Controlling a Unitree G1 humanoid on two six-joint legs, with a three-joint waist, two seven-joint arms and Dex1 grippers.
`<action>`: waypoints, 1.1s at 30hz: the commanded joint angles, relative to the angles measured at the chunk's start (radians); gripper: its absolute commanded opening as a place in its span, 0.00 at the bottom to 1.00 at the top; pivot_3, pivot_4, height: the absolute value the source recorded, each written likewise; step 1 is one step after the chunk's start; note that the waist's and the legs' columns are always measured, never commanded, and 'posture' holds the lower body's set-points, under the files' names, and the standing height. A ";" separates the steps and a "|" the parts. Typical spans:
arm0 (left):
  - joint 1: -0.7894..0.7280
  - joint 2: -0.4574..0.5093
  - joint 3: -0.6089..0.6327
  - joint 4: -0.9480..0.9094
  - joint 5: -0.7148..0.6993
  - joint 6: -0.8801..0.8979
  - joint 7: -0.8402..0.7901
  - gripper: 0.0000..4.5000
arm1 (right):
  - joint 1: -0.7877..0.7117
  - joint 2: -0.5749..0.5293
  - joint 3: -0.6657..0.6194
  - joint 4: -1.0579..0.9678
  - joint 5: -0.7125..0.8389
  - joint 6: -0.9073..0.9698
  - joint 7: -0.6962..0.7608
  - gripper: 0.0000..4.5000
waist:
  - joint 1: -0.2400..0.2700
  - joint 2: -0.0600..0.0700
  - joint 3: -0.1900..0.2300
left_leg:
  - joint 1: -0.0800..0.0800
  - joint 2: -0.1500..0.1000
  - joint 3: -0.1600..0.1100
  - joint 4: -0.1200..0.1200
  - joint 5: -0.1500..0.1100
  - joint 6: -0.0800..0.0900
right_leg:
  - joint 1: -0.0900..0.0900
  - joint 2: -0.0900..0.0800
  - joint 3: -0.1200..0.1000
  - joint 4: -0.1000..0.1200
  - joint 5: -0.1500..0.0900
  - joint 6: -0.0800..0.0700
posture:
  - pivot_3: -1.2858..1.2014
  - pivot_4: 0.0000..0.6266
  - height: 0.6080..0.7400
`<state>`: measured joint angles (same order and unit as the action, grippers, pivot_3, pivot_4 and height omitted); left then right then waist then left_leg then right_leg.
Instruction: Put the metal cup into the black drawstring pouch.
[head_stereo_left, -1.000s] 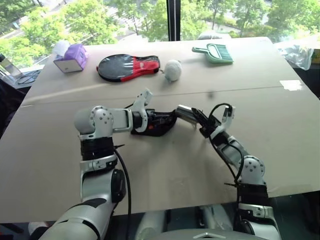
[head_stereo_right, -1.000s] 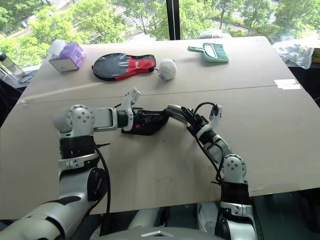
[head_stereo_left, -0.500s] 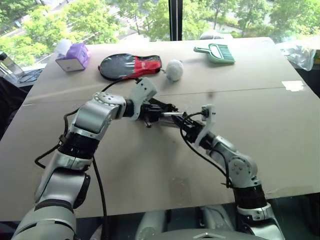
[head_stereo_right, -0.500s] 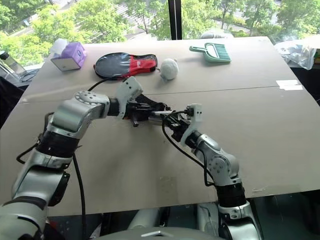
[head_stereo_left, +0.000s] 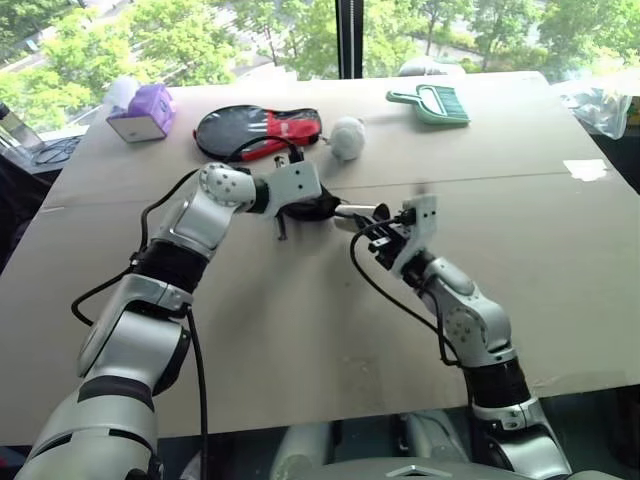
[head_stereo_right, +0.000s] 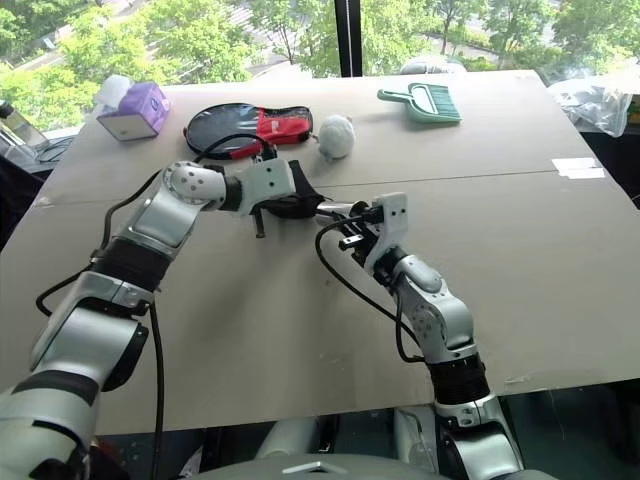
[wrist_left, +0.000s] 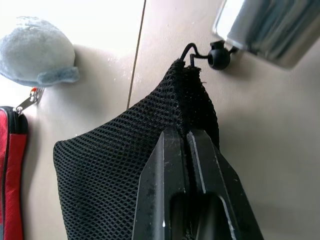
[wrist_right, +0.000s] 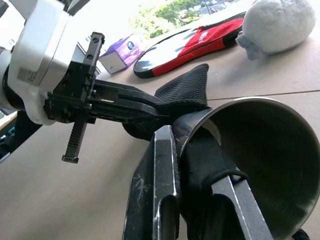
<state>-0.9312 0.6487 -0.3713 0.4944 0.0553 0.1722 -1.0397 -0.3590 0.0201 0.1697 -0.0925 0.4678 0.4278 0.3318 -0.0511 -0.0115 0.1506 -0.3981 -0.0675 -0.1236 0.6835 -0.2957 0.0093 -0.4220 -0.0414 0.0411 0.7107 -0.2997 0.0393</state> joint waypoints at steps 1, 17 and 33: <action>-0.038 -0.008 0.059 -0.045 -0.062 0.147 -0.082 0.00 | -0.033 0.011 0.025 0.008 -0.045 -0.097 0.064 0.01 | -0.011 0.000 0.000 | 0.000 0.000 0.000 0.000 0.000 0.000 | 0.000 0.000 0.000 0.000 0.000 0.000 | 0.52 0.24 1.00; -0.066 -0.048 0.134 -0.127 -0.162 0.564 -0.143 0.00 | -0.010 0.075 0.030 0.172 -0.173 -0.285 0.081 0.01 | -0.023 0.000 0.000 | 0.000 0.000 -0.001 0.001 0.000 0.000 | 0.000 0.001 0.000 0.001 0.000 0.000 | 0.52 0.24 1.00; -0.039 -0.056 0.156 -0.226 -0.232 0.716 -0.082 0.00 | -0.060 0.154 0.012 0.313 -0.133 -0.336 0.129 0.01 | -0.030 0.000 0.000 | 0.001 0.000 0.000 0.001 0.000 0.000 | 0.000 0.000 0.000 0.002 0.000 0.000 | 0.52 0.24 1.00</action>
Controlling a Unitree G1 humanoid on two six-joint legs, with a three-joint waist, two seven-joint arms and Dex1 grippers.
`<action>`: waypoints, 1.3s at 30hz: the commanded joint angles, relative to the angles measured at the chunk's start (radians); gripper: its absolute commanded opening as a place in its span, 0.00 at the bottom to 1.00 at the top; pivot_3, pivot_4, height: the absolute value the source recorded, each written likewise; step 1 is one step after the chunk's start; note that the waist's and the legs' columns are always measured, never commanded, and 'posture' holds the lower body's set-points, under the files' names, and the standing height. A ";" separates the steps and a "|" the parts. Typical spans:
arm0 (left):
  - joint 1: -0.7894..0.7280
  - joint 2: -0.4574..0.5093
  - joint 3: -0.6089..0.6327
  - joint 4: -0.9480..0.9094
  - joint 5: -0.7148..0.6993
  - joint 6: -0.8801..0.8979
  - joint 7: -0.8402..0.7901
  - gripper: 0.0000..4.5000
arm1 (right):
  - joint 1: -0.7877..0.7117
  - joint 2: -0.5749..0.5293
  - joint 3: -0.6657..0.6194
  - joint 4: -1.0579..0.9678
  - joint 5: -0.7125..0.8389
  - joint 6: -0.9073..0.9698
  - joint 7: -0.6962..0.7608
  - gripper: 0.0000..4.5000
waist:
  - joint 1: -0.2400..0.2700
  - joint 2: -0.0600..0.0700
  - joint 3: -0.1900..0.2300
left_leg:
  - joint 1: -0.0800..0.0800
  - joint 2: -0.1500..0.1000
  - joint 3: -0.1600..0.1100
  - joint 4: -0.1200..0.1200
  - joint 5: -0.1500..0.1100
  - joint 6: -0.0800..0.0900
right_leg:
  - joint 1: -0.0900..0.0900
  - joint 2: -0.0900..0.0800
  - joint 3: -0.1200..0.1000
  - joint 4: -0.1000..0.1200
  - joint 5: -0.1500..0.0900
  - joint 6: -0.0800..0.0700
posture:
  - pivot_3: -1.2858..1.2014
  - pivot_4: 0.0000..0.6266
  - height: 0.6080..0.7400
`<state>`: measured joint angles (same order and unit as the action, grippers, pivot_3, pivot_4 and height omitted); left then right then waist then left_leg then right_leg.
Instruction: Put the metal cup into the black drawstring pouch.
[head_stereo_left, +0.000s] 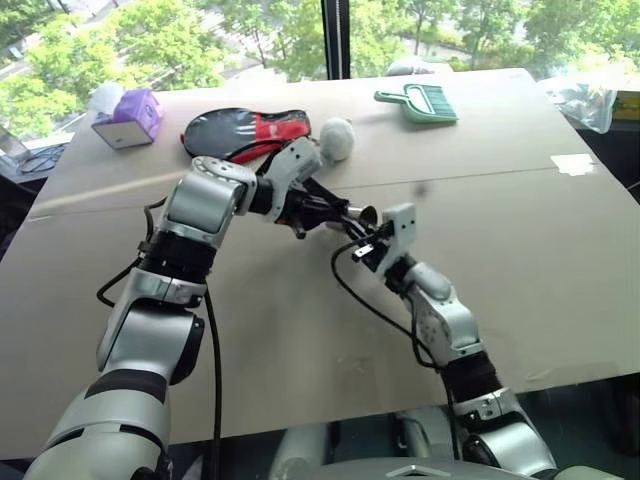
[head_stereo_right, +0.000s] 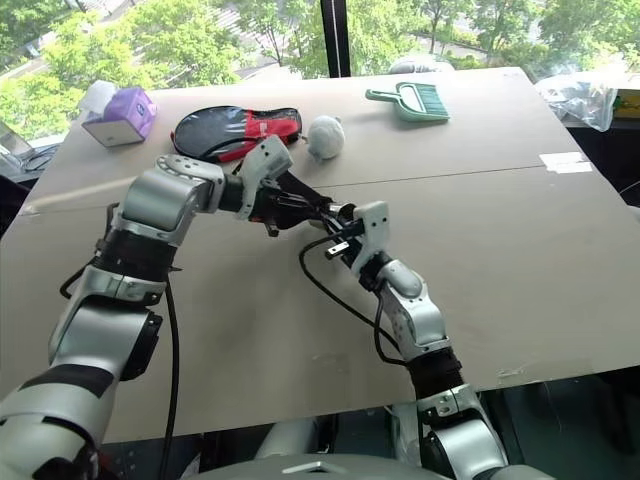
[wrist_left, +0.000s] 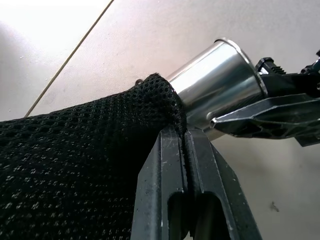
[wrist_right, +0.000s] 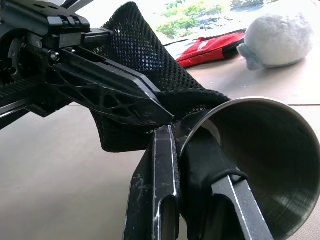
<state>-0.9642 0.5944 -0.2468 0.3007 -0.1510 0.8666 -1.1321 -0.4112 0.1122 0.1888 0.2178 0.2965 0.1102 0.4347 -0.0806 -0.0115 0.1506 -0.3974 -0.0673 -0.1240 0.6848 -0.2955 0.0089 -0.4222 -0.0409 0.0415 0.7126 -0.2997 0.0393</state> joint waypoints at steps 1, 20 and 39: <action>-0.007 -0.004 0.037 -0.036 -0.034 0.034 0.015 0.00 | -0.008 0.078 -0.027 0.010 0.069 -0.012 0.027 0.01 | -0.003 0.000 0.000 | 0.000 0.000 0.000 0.000 0.000 0.000 | 0.000 0.000 0.000 0.000 0.000 0.000 | 0.52 0.24 1.00; -0.085 -0.163 0.339 -0.022 -0.318 0.552 0.245 0.00 | 0.115 -0.038 -0.163 -0.388 0.556 0.452 0.051 0.01 | -0.015 0.000 0.000 | 0.000 0.000 0.000 0.001 0.000 0.000 | 0.000 0.000 0.000 0.001 0.000 0.000 | 0.52 0.24 1.00; 0.110 -0.004 0.170 -0.095 -0.253 0.270 0.278 0.00 | 0.157 -0.179 -0.044 -0.403 0.289 0.384 0.078 0.01 | -0.012 0.000 0.000 | 0.001 0.000 0.001 0.001 0.000 0.000 | 0.000 -0.001 0.001 0.001 0.000 0.000 | 0.52 0.24 1.00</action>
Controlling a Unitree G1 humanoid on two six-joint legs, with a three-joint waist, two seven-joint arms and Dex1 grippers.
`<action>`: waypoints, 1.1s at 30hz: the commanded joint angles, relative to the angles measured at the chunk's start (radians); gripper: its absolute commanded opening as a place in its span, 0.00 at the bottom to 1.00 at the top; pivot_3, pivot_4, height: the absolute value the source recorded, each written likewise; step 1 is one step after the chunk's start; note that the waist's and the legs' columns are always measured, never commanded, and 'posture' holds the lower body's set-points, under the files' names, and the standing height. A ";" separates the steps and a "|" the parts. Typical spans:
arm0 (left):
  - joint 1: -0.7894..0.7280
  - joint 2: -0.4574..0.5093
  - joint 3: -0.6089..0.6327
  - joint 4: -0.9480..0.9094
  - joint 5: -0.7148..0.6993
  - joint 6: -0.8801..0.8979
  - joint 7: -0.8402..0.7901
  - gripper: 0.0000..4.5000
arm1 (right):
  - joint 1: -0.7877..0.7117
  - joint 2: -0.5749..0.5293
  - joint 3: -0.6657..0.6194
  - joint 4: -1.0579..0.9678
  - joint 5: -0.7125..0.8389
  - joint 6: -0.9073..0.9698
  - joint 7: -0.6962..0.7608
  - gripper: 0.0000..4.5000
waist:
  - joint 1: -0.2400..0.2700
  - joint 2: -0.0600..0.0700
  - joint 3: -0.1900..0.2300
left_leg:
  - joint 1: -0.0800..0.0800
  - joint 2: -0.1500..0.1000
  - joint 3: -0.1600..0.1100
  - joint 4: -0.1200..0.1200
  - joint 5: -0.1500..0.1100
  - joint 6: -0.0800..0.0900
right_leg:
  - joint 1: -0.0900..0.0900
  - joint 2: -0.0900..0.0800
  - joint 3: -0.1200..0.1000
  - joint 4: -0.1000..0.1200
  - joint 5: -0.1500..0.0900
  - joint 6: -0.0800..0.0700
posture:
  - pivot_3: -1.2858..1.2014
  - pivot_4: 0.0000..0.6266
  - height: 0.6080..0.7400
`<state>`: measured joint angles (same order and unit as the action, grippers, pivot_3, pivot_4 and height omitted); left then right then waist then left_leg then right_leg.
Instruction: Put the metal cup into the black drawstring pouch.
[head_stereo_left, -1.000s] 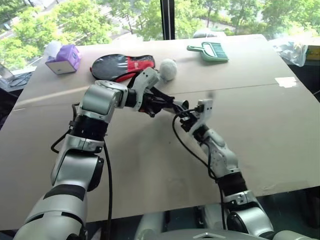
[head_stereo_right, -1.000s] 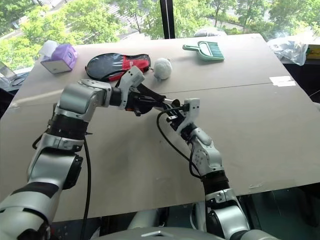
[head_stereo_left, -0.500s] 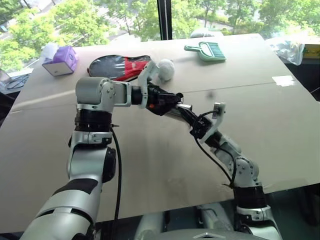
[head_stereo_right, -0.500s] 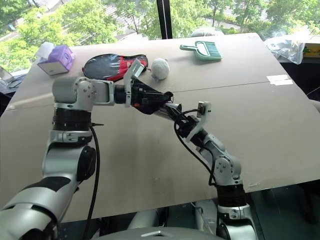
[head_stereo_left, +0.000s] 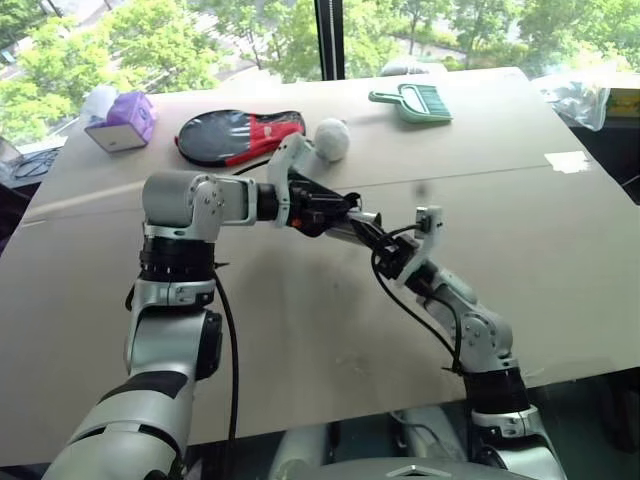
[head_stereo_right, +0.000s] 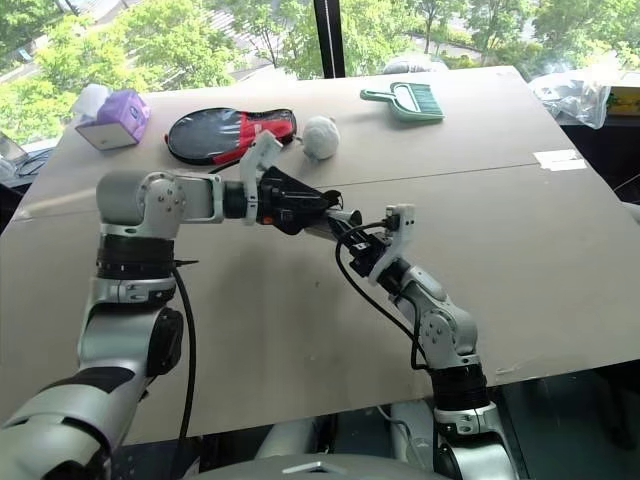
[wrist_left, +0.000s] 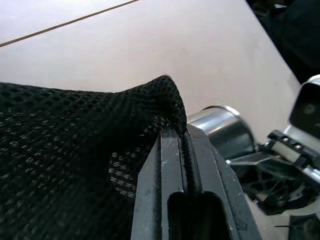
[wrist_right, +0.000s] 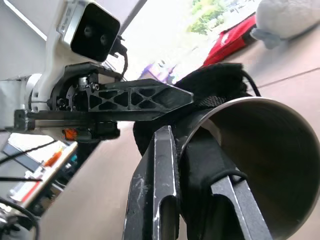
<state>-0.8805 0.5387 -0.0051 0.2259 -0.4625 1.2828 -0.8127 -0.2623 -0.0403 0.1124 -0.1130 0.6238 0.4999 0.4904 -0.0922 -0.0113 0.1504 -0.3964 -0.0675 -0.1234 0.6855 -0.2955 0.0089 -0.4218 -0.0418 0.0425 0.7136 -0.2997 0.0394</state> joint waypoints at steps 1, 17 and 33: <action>0.046 0.077 -0.113 -0.027 0.095 -0.220 -0.058 0.00 | 0.016 -0.037 0.034 -0.083 -0.040 -0.001 0.023 0.01 | 0.000 0.000 0.000 | 0.000 0.000 0.000 0.000 0.000 0.000 | 0.000 0.000 0.000 0.000 0.000 0.000 | 0.52 0.24 1.00; 0.002 0.187 -0.188 -0.199 -0.067 -0.152 -0.396 0.00 | 0.112 -0.094 -0.045 -0.301 0.068 0.049 0.024 0.01 | 0.029 0.000 0.000 | -0.002 0.000 -0.001 0.000 0.000 0.000 | 0.000 0.000 -0.001 -0.001 0.000 0.000 | 0.52 0.24 1.00; -0.109 0.092 -0.270 0.161 0.120 -0.372 -0.448 0.00 | 0.162 -0.240 0.027 -0.394 -0.037 0.062 0.003 0.01 | 0.046 0.000 0.000 | 0.005 0.000 -0.001 0.001 0.000 0.001 | 0.007 0.001 -0.002 -0.002 0.000 0.000 | 0.52 0.24 1.00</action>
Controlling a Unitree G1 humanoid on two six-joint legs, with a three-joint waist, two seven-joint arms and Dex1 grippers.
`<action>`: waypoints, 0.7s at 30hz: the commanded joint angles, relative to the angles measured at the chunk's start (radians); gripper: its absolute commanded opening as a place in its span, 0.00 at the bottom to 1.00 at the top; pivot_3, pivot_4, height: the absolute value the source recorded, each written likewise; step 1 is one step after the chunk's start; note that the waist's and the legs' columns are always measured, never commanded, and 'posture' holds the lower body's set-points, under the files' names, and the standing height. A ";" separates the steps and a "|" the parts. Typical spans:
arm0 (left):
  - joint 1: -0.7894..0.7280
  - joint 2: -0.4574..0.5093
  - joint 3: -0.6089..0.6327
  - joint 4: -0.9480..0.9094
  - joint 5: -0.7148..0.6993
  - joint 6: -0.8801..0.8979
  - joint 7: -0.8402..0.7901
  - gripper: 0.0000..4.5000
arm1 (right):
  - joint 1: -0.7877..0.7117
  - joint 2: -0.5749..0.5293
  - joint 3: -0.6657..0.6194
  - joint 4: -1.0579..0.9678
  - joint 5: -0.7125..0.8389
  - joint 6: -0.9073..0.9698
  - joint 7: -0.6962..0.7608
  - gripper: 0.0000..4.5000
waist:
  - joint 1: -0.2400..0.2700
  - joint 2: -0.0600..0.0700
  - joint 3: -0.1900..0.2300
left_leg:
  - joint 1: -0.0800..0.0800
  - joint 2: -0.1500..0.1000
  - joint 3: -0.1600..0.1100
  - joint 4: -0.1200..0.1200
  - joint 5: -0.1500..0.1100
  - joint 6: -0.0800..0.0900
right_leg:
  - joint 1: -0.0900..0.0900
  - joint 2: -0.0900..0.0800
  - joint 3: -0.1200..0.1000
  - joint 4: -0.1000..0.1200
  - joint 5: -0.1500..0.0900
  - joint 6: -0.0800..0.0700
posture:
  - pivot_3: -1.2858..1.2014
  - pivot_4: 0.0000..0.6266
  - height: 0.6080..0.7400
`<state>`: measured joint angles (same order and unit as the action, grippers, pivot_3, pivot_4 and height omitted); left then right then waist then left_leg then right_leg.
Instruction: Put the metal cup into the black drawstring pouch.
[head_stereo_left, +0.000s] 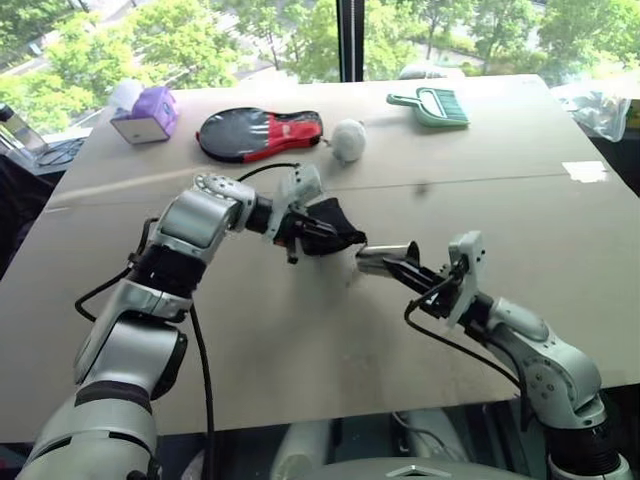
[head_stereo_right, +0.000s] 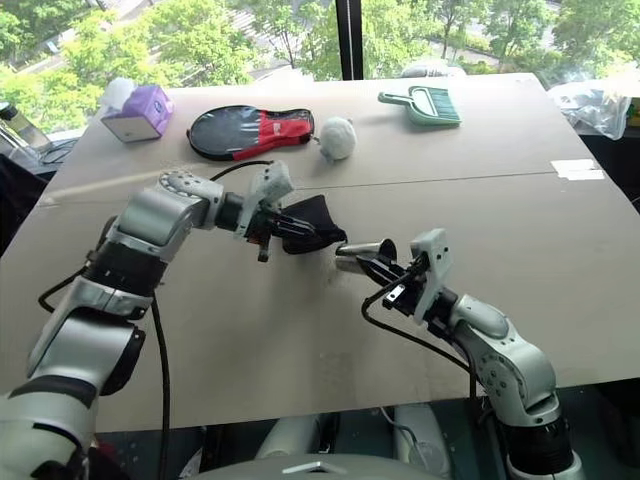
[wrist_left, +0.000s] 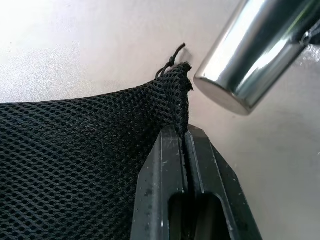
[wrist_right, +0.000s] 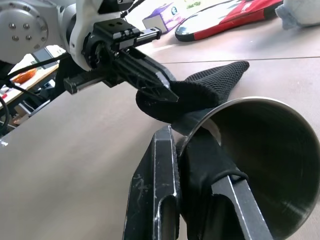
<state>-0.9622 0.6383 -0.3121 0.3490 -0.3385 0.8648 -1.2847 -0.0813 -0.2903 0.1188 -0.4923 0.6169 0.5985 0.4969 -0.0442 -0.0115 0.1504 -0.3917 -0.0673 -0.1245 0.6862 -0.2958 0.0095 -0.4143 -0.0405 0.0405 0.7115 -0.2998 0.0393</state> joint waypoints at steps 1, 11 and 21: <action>-0.039 -0.014 0.035 0.062 0.003 0.059 0.032 0.00 | -0.025 0.014 0.032 -0.005 -0.051 -0.045 -0.007 0.01 | -0.003 0.000 0.000 | 0.000 0.000 0.000 0.000 0.000 0.000 | 0.000 0.000 0.000 0.000 0.000 0.000 | 0.52 0.24 1.00; -0.096 -0.103 0.065 0.297 0.007 0.236 0.102 0.00 | -0.112 0.056 0.078 0.115 -0.241 -0.153 -0.060 0.01 | -0.002 0.000 0.000 | 0.000 0.000 0.001 0.000 0.000 0.000 | -0.001 0.001 0.000 0.000 0.000 0.000 | 0.52 0.24 1.00; -0.117 -0.101 0.125 0.222 -0.010 0.238 0.123 0.00 | -0.180 0.109 0.103 0.212 -0.349 -0.205 -0.086 0.01 | -0.009 0.000 0.000 | -0.001 0.000 0.000 0.000 0.000 0.000 | -0.003 0.000 0.001 0.001 0.000 0.000 | 0.52 0.24 1.00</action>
<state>-1.0709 0.5175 -0.1968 0.6439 -0.3537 1.1507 -1.1527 -0.2486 -0.1827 0.2096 -0.2881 0.3017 0.4141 0.4238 -0.0536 -0.0117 0.1505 -0.3931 -0.0674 -0.1245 0.6862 -0.2956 0.0090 -0.4170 -0.0406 0.0411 0.7124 -0.2997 0.0392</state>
